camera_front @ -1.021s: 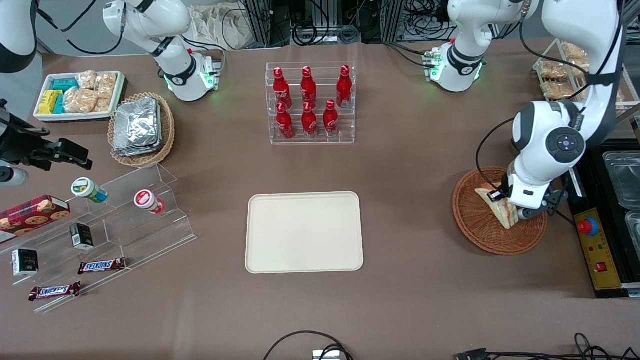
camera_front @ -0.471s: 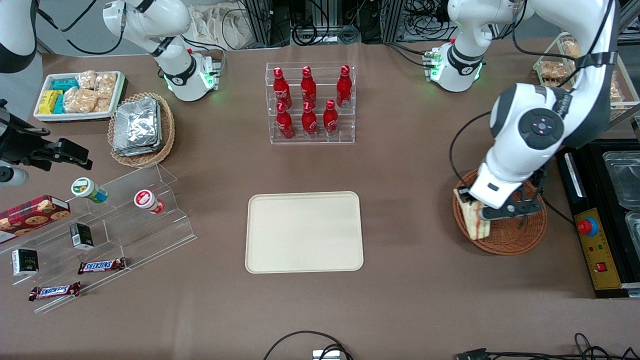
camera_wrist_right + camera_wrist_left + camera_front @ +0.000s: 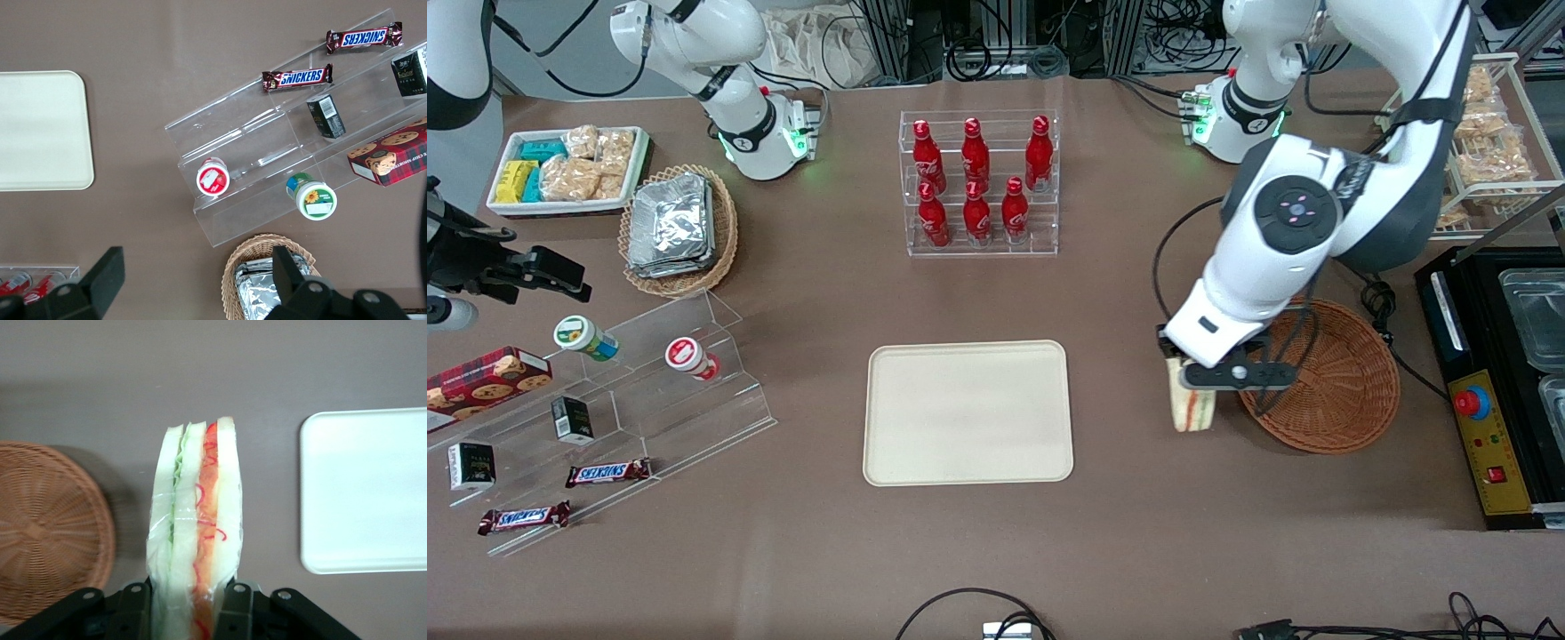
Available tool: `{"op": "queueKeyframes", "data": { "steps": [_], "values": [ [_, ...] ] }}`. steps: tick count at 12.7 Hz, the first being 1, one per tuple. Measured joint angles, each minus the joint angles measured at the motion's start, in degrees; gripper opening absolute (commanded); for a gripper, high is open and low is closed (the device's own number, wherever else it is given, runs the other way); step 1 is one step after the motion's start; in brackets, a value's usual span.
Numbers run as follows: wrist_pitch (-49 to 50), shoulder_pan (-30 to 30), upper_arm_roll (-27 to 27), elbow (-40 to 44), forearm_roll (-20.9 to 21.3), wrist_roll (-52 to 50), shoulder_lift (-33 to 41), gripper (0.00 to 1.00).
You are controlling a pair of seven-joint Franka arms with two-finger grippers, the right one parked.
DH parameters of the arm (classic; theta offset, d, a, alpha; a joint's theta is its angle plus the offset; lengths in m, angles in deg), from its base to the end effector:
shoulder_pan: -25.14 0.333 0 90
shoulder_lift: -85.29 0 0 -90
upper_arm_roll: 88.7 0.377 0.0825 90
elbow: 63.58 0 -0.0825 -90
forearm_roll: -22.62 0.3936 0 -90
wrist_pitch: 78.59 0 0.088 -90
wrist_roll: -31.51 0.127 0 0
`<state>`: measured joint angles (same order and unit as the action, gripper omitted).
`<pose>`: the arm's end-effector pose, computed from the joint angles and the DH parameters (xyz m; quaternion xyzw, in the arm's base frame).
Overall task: Place sandwich from basket to tray
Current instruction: 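Lift the sandwich out of the basket and carry it over the tray, then lower the sandwich onto the cream tray and open the left gripper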
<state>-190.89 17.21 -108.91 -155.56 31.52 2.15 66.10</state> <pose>0.6251 -0.2859 0.4832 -0.9996 0.0072 -0.0258 0.0038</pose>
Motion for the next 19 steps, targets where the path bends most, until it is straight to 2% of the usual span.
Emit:
{"op": "queueKeyframes", "data": {
  "steps": [3, 6, 9, 14, 15, 18, 19],
  "values": [
    [-0.01, -5.17, -0.09, 5.21, 0.12, -4.65, -5.72, 0.32],
    [-0.36, -10.01, -0.07, 10.75, 2.74, -11.25, -12.62, 0.32],
    [-4.92, -11.36, -0.07, 13.76, 3.18, -12.76, -18.07, 0.32],
    [-9.29, -14.08, -0.03, 14.36, 3.3, -12.94, -22.22, 0.32],
    [-10.18, -14.4, -0.01, 14.37, 3.89, -12.93, -23.24, 0.32],
    [-10.91, -15.72, -0.01, 14.39, 9.76, -13.33, -27.07, 0.32],
    [-11.35, -15.91, -0.01, 14.39, 10.29, -13.33, -28.11, 0.32]
  ]
}}
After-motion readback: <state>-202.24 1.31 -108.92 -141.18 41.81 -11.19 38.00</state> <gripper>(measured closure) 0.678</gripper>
